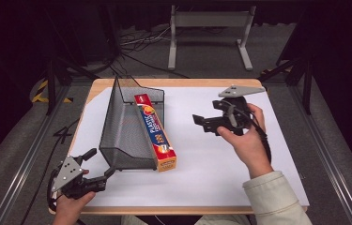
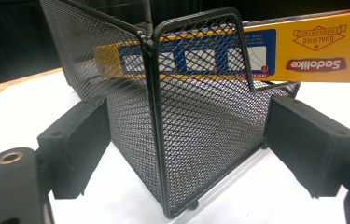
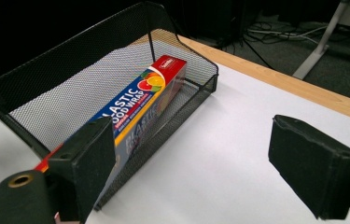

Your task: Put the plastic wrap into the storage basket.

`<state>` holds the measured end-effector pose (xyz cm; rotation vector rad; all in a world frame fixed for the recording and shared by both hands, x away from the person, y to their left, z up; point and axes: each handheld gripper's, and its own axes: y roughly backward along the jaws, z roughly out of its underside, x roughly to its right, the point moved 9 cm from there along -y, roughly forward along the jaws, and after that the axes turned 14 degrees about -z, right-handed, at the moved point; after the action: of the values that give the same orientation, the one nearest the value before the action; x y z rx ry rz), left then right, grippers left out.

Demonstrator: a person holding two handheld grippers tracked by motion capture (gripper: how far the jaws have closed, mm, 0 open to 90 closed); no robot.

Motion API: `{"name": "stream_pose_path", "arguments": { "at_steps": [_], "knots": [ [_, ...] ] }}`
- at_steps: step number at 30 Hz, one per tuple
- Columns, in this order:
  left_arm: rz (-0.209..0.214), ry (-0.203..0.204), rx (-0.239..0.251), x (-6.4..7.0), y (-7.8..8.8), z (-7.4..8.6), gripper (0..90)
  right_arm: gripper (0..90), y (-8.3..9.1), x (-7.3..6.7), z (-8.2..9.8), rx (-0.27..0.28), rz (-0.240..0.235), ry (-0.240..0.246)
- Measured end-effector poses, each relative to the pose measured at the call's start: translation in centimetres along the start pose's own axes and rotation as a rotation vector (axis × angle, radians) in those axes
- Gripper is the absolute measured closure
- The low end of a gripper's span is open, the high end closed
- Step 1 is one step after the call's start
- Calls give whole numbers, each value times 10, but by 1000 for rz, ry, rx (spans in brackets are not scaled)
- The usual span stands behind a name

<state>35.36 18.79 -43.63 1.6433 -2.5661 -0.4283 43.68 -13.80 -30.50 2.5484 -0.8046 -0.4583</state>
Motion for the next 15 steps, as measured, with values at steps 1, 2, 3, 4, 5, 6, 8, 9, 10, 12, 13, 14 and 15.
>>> {"name": "stream_pose_path", "arguments": {
  "at_steps": [1, 2, 3, 4, 5, 6, 8, 9, 10, 12, 13, 14, 15],
  "knots": [
    [1, 0, 2, 0, -1, 0, 157, 153, 6, 2, 2, 8, 1, 0],
    [2, -3, -4, 0, -1, 0, 156, 154, 11, 5, 5, 10, 3, 4],
    [0, -4, -4, 0, -1, 0, 157, 153, 16, 7, 7, 14, 5, 6],
    [0, -4, -4, 0, -1, 0, 156, 153, 20, 9, 10, 14, 7, 8],
    [0, -5, -7, 0, -1, 1, 157, 153, 24, 11, 12, 16, 11, 11],
    [-1, -3, -6, -1, -1, 1, 157, 153, 28, 12, 15, 17, 11, 16],
    [-4, 4, -10, -2, -1, 3, 156, 157, 35, 17, 23, 13, 16, 28],
    [-5, 5, -12, -3, -1, 3, 156, 160, 39, 19, 26, 13, 18, 37],
    [-5, 5, -11, -3, -1, 3, 157, 165, 42, 21, 30, 17, 14, 44],
    [-7, 5, -12, -3, -1, 4, 156, 174, 48, 26, 39, 22, 9, 67],
    [-7, 6, -14, -3, -1, 4, 156, 179, 50, 28, 44, 26, 4, 75],
    [-7, 9, -14, -3, -1, 4, 156, 183, 52, 30, 49, 19, 2, 78],
    [-7, 6, -15, -3, -1, 4, 156, 184, 54, 33, 55, 22, 4, 91]
  ]
}}
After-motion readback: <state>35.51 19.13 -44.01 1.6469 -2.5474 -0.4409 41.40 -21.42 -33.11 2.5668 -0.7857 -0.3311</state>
